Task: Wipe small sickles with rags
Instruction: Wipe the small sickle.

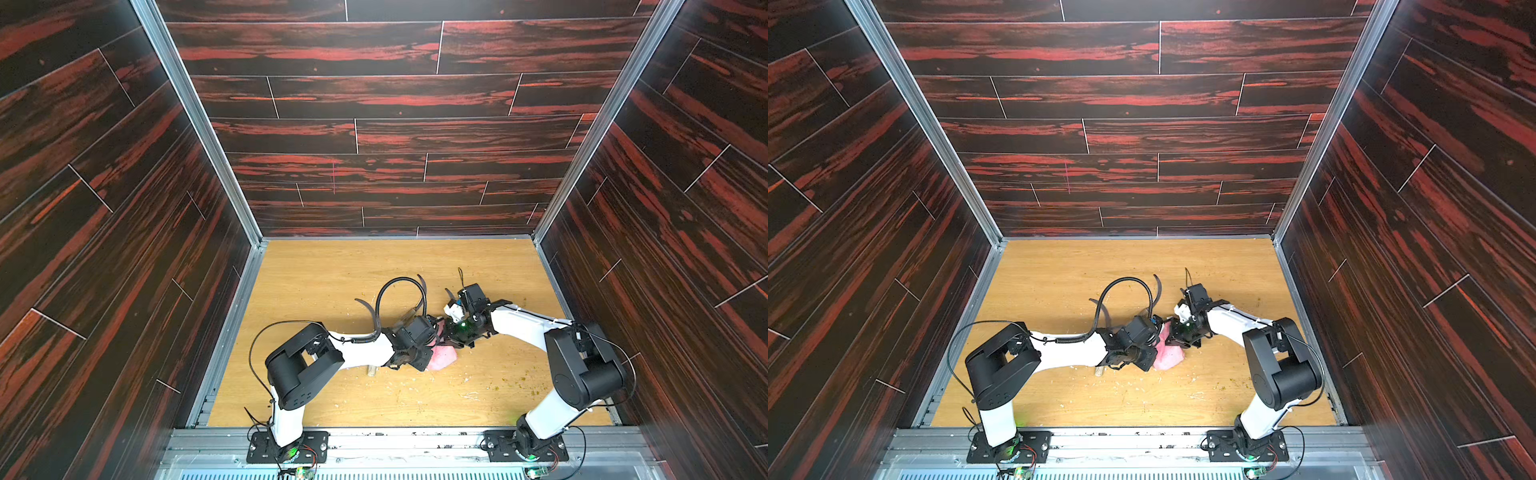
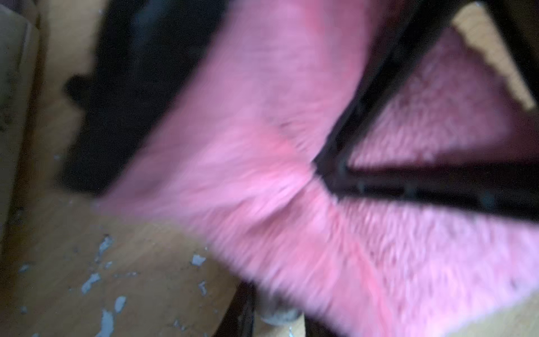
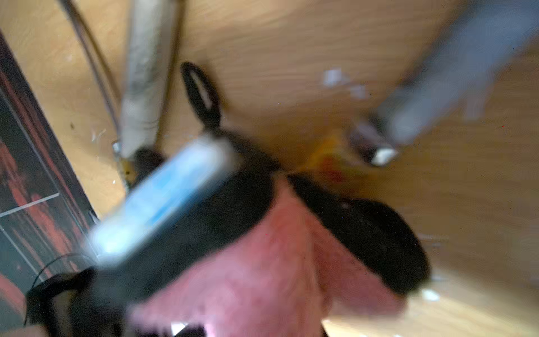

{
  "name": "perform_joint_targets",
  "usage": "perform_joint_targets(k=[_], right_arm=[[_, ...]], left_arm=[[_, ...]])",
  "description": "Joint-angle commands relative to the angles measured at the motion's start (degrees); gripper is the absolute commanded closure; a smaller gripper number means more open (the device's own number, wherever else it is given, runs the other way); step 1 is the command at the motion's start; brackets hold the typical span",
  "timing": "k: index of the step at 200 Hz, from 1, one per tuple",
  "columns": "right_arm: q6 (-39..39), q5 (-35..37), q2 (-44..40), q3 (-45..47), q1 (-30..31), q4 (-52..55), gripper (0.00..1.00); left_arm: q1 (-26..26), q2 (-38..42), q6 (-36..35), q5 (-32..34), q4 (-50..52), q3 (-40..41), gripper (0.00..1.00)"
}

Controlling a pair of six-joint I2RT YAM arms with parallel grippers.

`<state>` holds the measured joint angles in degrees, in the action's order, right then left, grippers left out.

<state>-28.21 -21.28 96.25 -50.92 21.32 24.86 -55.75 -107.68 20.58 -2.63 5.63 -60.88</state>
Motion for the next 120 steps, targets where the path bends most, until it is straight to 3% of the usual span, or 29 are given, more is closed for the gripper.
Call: perform_joint_targets(k=[1, 56, 120], right_arm=[[1.1, 11.8, 3.9, 1.6, -3.3, 0.3, 1.00], [2.8, 11.4, 1.7, -2.0, -7.2, 1.6, 1.00], [3.6, 8.0, -10.7, -6.4, -3.4, 10.8, 1.00]], left_arm=[[-0.8, 1.4, 0.2, -3.2, -0.4, 0.8, 0.95], [-0.8, 1.6, 0.3, -3.5, -0.4, 1.0, 0.95], [-0.9, 1.6, 1.1, -3.9, -1.4, 1.0, 0.95]])
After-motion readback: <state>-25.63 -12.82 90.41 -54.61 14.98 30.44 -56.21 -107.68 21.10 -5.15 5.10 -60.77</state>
